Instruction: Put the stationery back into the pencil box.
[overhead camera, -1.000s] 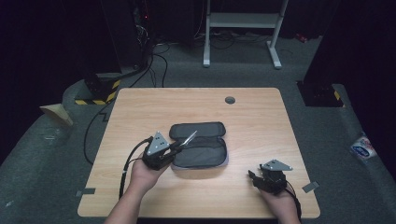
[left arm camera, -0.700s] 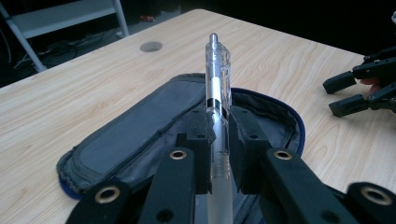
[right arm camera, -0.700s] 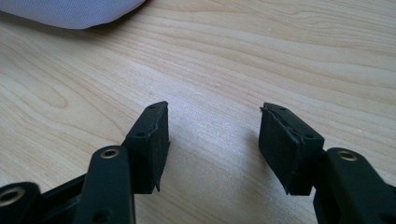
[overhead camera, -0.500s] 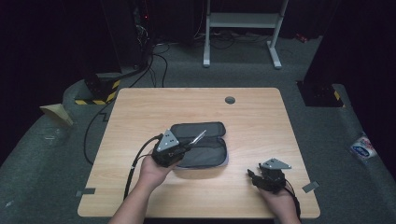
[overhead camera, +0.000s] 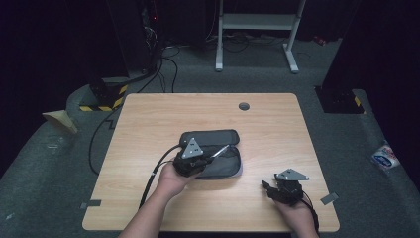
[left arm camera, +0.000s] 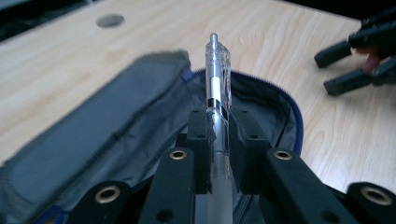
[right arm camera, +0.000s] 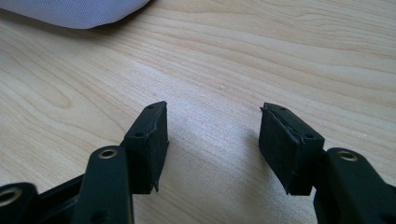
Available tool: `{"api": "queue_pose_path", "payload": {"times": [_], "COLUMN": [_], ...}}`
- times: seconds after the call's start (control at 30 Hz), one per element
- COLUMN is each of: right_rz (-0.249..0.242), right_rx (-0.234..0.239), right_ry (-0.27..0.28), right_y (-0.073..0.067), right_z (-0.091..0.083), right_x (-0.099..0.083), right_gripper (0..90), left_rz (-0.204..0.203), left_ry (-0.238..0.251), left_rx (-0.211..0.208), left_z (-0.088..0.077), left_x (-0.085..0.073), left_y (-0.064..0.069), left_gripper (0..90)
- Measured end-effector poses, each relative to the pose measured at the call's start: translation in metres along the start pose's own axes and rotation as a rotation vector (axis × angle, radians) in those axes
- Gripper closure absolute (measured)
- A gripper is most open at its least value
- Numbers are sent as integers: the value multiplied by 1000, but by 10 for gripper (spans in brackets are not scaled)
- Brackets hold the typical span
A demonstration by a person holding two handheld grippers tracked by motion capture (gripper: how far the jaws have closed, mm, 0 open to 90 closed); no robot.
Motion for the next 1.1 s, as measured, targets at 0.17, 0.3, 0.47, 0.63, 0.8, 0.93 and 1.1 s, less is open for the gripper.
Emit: {"api": "queue_pose_path", "payload": {"times": [0.17, 0.3, 0.47, 0.63, 0.8, 0.93, 1.1], "right_rz": [-9, -1, -2, -2, -2, -2, -2], "right_rx": [3, 3, 3, 4, 4, 4, 4], "right_ry": [3, 0, 1, 1, 1, 1, 1], "right_y": [0, -1, -1, -1, -1, -1, -1], "right_z": [0, -1, -1, -1, -1, -1, -1], "right_x": [0, -1, -1, -1, -1, -1, -1], "right_gripper": [421, 422, 422, 421, 421, 421, 421], "left_rz": [-16, -17, -19, -26, -67, -88, -94], "left_ry": [-15, -31, -28, -43, -54, -41, -22], "left_rx": [-30, -33, -31, -31, -45, -26, -2], "left_z": [9, 12, 13, 17, 20, 18, 13], "left_x": [-5, -5, -3, -7, -9, -7, -4], "left_y": [1, 2, -1, -3, -5, -5, -7], "left_gripper": [789, 788, 788, 786, 670, 600, 560]}}
Point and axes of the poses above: each handheld gripper's, and its own axes: z roughly forward along the jaws, x roughly out of its top, y roughly to its right, the point moved 4 cm from there along z, roughly forward along the jaws, and after that the axes turned 12 degrees about y, right-handed, at the moved point
